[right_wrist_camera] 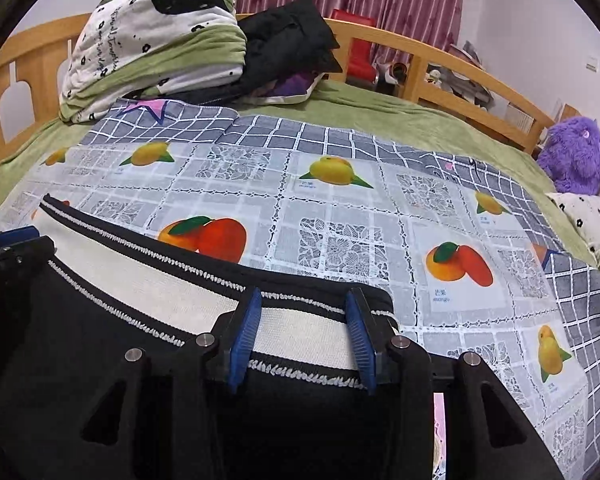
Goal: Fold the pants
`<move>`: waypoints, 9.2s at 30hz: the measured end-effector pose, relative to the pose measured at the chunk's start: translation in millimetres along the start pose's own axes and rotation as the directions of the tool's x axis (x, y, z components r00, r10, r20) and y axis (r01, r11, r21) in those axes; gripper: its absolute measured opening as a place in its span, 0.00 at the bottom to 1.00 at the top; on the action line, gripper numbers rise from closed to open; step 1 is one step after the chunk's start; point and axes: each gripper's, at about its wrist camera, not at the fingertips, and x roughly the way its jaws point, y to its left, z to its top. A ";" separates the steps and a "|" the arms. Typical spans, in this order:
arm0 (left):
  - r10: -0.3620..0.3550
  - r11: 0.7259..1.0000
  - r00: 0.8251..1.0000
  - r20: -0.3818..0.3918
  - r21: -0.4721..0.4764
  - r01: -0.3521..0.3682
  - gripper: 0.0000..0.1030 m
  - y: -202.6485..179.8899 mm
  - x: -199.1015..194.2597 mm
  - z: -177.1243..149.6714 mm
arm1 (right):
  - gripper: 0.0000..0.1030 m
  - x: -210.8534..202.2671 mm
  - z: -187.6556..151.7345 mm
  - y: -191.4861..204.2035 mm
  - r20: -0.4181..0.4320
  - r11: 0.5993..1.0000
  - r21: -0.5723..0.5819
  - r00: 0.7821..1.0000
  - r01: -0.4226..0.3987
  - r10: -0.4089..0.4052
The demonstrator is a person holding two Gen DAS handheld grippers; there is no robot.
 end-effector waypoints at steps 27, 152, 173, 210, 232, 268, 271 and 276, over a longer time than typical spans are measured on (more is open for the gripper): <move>0.055 0.993 0.998 0.013 0.099 -0.056 0.59 -22.6 6.5 -6.9 | 0.45 -4.9 -5.5 -5.9 0.031 0.999 0.026 0.998 -0.048 0.047; -0.146 0.980 0.982 -0.119 0.120 0.160 0.41 -32.2 -102.1 -111.6 | 0.42 -126.2 -119.3 27.4 -0.091 0.956 -0.007 0.952 -0.293 0.291; -0.043 0.987 0.989 -0.139 0.149 0.064 0.47 -29.7 -137.7 -151.7 | 0.38 -152.4 -148.8 -9.9 -0.168 0.990 0.031 0.975 -0.141 0.144; 0.049 0.993 0.991 0.121 0.105 -0.062 0.83 -71.2 -310.3 -153.7 | 0.93 -345.3 -151.6 7.3 0.028 0.974 0.227 0.999 0.025 -0.032; 0.051 0.994 0.991 0.121 0.088 -0.062 0.83 -64.1 -311.0 -155.9 | 0.93 -350.2 -151.5 2.8 0.035 0.974 0.226 0.999 0.024 -0.032; 0.098 0.992 0.988 0.122 0.072 -0.107 0.83 -53.7 -310.3 -158.5 | 0.93 -353.9 -153.3 2.5 0.047 0.976 0.219 0.998 0.018 -0.029; 0.098 0.992 0.988 0.123 0.073 -0.107 0.83 -53.5 -310.4 -158.6 | 0.93 -354.1 -153.3 2.1 0.048 0.976 0.218 0.998 0.017 -0.028; 0.099 0.992 0.987 0.124 0.071 -0.109 0.83 -53.4 -310.8 -158.4 | 0.93 -354.4 -153.0 2.5 0.047 0.976 0.217 0.998 0.018 -0.029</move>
